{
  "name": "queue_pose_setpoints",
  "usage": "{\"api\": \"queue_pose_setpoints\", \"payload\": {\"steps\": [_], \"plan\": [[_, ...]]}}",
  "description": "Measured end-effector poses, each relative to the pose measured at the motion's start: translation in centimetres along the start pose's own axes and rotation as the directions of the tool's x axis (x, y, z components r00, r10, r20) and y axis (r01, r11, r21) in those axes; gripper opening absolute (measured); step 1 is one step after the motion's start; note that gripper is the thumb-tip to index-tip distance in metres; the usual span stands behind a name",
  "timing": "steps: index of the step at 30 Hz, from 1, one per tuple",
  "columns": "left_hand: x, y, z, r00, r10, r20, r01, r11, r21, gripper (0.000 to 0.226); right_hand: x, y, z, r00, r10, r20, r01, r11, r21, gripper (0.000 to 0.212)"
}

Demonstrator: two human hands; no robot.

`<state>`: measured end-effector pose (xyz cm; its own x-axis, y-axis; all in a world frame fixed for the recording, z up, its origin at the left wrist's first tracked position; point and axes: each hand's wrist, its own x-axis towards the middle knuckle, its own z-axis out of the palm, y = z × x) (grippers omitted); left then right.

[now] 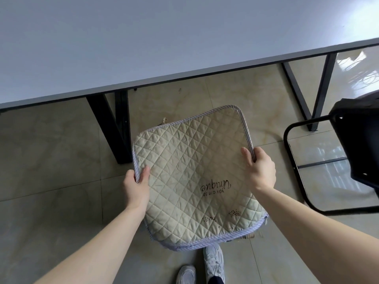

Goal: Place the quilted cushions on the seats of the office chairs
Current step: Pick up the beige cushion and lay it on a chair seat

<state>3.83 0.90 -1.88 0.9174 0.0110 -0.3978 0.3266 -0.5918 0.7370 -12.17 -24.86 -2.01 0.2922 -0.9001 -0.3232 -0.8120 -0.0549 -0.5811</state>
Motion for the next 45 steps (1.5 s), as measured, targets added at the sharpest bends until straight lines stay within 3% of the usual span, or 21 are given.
{"api": "queue_pose_setpoints", "payload": {"steps": [13, 22, 33, 45], "plan": [[-6.1, 6.2, -7.1, 0.959, 0.278, 0.054, -0.281, 0.958, 0.056, 0.043, -8.6, -2.2, -10.7, 0.990, -0.010, -0.139, 0.030, 0.989, 0.143, 0.045], [-13.7, 12.8, -7.8, 0.878, 0.443, 0.181, -0.453, 0.892, 0.015, 0.039, -14.7, 0.3, -21.1, 0.951, 0.089, -0.296, -0.014, 0.969, 0.246, 0.041], [-24.9, 19.6, -1.6, 0.730, 0.605, 0.320, -0.653, 0.755, 0.062, 0.039, -19.1, 9.0, -32.3, 0.856, 0.254, -0.450, -0.049, 0.907, 0.419, 0.038], [-44.6, 22.1, 10.4, 0.549, 0.676, 0.492, -0.735, 0.671, -0.101, 0.035, -23.5, 25.7, -46.9, 0.712, 0.393, -0.581, -0.081, 0.869, 0.488, 0.040]]}}
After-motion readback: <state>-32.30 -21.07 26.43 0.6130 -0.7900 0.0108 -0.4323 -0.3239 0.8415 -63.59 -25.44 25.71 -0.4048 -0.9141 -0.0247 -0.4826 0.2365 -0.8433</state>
